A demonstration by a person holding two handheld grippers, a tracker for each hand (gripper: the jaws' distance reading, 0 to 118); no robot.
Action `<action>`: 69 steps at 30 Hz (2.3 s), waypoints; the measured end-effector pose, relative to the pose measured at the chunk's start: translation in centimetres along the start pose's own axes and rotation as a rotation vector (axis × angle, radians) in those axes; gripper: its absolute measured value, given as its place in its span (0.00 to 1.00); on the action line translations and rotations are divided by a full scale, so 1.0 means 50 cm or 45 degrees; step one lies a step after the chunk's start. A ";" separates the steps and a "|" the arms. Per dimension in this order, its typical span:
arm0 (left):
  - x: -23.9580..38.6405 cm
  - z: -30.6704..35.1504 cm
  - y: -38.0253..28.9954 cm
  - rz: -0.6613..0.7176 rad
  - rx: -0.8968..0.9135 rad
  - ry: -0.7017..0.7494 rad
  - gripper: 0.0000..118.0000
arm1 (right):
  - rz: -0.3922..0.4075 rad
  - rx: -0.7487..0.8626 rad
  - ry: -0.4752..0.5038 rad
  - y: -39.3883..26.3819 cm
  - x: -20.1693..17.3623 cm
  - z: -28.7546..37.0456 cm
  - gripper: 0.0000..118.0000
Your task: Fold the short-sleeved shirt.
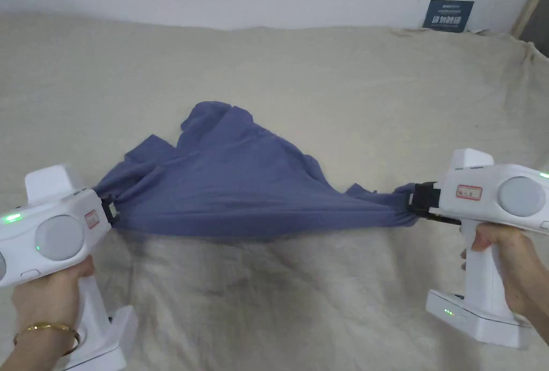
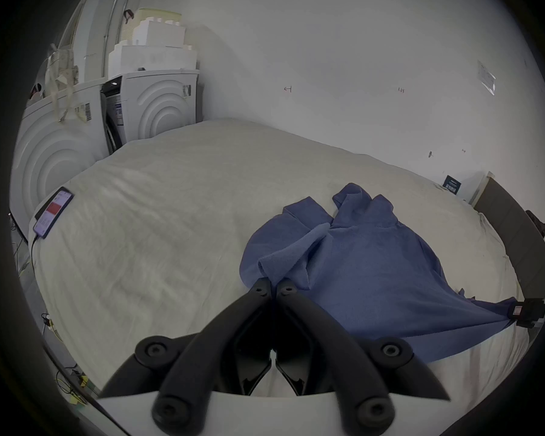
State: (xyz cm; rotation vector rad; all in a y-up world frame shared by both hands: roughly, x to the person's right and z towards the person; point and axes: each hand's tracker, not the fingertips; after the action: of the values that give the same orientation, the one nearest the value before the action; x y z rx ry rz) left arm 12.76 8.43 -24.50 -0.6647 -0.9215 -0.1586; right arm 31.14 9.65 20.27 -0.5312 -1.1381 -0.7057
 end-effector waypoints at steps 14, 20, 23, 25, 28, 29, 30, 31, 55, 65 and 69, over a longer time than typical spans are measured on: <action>-0.045 0.069 -0.174 -0.025 -0.078 0.058 0.00 | 0.009 -0.090 -0.010 -0.162 0.038 0.052 0.02; -0.054 0.023 -0.208 -0.077 -0.211 0.102 0.00 | 0.048 -0.192 -0.065 -0.192 0.034 0.014 0.02; -0.047 0.017 -0.213 -0.104 -0.240 0.113 0.00 | 0.039 -0.226 -0.076 -0.199 0.044 -0.009 0.02; -0.043 0.011 -0.215 -0.131 -0.257 0.122 0.00 | 0.031 -0.246 -0.090 -0.204 0.046 -0.019 0.02; -0.047 0.016 -0.212 -0.100 -0.245 0.119 0.05 | 0.044 -0.251 -0.099 -0.207 0.048 -0.028 0.03; -0.051 0.018 -0.208 -0.077 -0.249 0.106 0.12 | 0.045 -0.243 -0.106 -0.205 0.046 -0.027 0.04; -0.056 0.020 -0.204 -0.059 -0.262 0.106 0.21 | 0.042 -0.240 -0.107 -0.205 0.041 -0.023 0.05; -0.055 0.026 -0.201 -0.037 -0.264 0.115 0.46 | 0.038 -0.235 -0.106 -0.201 0.040 -0.021 0.10; 0.053 0.233 0.003 -0.277 0.460 -0.153 0.91 | 0.229 0.641 -0.107 -0.107 -0.082 0.256 0.88; 0.063 0.232 -0.045 -0.303 0.515 -0.218 0.00 | 0.198 0.693 -0.091 -0.143 -0.085 0.243 0.00; 0.061 0.218 -0.066 -0.325 0.499 -0.224 0.00 | 0.219 0.677 -0.097 -0.157 -0.082 0.228 0.00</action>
State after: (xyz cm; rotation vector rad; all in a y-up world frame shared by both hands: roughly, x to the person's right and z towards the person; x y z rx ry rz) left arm 5.82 12.76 -16.02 -0.1977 -1.1676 -0.1422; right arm 17.19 13.34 20.48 -0.1999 -1.2746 -0.2166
